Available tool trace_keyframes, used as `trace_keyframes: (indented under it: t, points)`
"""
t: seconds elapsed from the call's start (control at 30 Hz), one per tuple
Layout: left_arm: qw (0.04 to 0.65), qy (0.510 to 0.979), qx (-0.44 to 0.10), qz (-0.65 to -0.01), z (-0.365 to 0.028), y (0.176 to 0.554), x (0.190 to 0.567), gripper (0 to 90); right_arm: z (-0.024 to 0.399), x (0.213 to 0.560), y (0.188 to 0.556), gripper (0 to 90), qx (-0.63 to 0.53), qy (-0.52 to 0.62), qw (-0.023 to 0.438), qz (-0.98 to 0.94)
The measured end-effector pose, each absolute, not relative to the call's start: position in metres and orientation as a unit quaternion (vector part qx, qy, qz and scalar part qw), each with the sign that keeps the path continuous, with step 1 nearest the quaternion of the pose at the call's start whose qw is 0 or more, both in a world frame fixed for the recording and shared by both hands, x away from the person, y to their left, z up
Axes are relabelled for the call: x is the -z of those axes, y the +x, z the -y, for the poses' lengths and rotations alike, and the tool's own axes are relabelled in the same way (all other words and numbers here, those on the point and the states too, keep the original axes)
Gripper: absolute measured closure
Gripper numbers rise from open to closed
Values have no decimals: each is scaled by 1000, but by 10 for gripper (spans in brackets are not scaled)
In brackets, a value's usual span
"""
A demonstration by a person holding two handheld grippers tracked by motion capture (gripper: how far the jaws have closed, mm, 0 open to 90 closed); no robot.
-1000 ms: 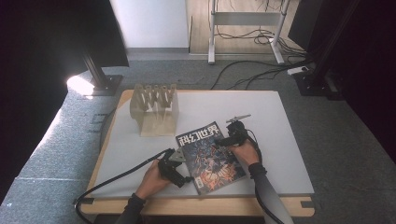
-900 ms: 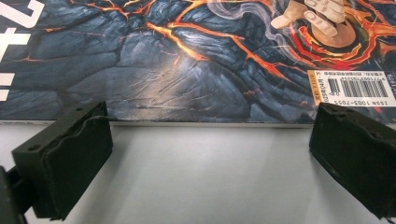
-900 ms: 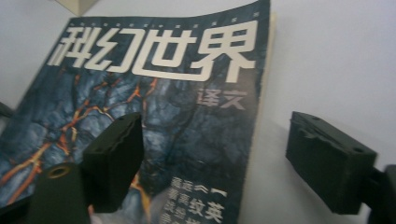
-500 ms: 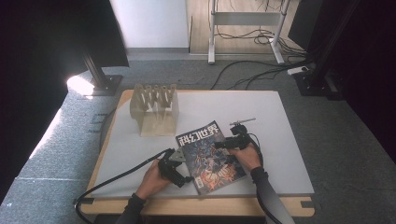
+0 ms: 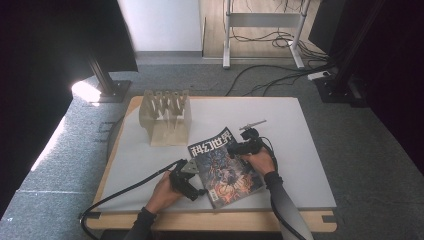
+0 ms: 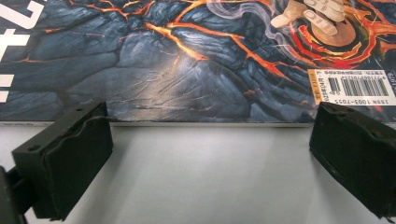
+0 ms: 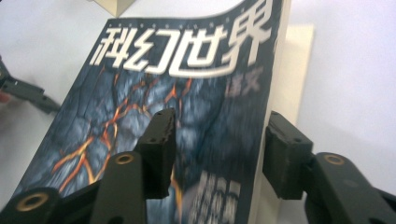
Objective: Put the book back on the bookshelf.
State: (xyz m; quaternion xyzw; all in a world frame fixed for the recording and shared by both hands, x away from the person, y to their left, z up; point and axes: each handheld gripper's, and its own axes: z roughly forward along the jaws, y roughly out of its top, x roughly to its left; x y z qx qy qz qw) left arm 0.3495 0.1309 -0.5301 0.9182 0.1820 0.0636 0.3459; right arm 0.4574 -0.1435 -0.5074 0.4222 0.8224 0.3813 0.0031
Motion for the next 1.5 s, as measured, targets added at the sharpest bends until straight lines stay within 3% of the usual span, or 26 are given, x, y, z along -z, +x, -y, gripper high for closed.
trace_keyframes:
  t: [0.13,0.3,0.6,0.87,1.5]
  points:
    - [347,918,-64,-183,-131,349,530,0,144,498,455,683,-394,400,11,-827]
    - [347,917,-64,-184,-131,349,530,0,144,484,443,791,-392,376,18,-840]
    - [340,917,-67,-196,-132,347,529,0,134,457,426,809,-398,345,43,-849]
    - [346,903,-55,-250,-146,354,526,0,127,432,411,813,-417,324,67,-847]
    - [420,861,14,-286,-143,392,514,2,126,392,392,814,-446,295,90,-840]
